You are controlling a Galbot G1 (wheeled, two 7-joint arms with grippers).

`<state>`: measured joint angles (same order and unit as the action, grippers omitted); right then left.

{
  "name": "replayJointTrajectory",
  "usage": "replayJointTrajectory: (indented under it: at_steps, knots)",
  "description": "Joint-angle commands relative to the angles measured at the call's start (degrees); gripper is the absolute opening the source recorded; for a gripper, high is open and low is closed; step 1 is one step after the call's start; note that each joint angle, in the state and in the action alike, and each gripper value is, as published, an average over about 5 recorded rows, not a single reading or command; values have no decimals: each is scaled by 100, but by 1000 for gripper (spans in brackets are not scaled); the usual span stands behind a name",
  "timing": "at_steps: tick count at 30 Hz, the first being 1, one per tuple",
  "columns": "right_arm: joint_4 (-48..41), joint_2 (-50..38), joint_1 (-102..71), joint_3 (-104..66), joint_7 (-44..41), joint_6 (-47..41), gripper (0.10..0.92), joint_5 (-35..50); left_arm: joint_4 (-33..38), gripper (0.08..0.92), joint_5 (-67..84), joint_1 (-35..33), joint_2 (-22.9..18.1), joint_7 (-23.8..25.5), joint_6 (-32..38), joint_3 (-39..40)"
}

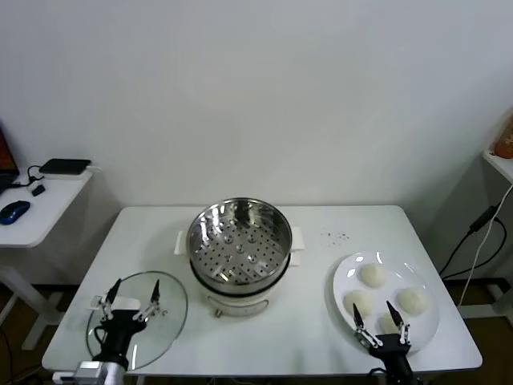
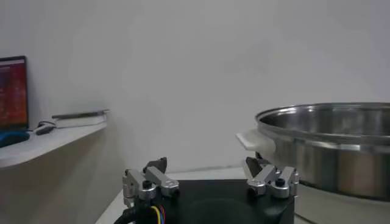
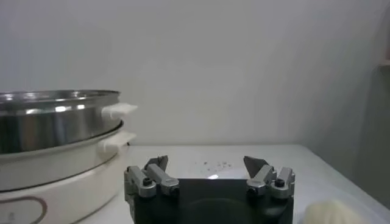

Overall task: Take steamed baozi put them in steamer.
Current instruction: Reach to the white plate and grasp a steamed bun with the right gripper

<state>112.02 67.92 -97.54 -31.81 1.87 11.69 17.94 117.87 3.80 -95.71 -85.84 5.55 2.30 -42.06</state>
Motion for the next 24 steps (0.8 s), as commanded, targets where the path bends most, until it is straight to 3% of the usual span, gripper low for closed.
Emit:
replayJointTrajectory:
  at_steps: [1, 10, 17, 24]
  knots:
    - [116, -634, 933, -188, -178, -759, 823, -280, -71, 823, -80, 156, -27, 4, -10, -6]
    - [-43, -2833, 2659, 29, -1647, -2812, 823, -42, -151, 823, -319, 307, -197, -18, 120, 114]
    - [-982, -4096, 3991, 952, -3355, -3311, 823, -25, -173, 823, -331, 330, -383, -65, 147, 180]
    - [-1785, -4703, 6454, 3215, -4922, -3150, 823, -234, -221, 823, -329, 265, -529, -118, 173, 307]
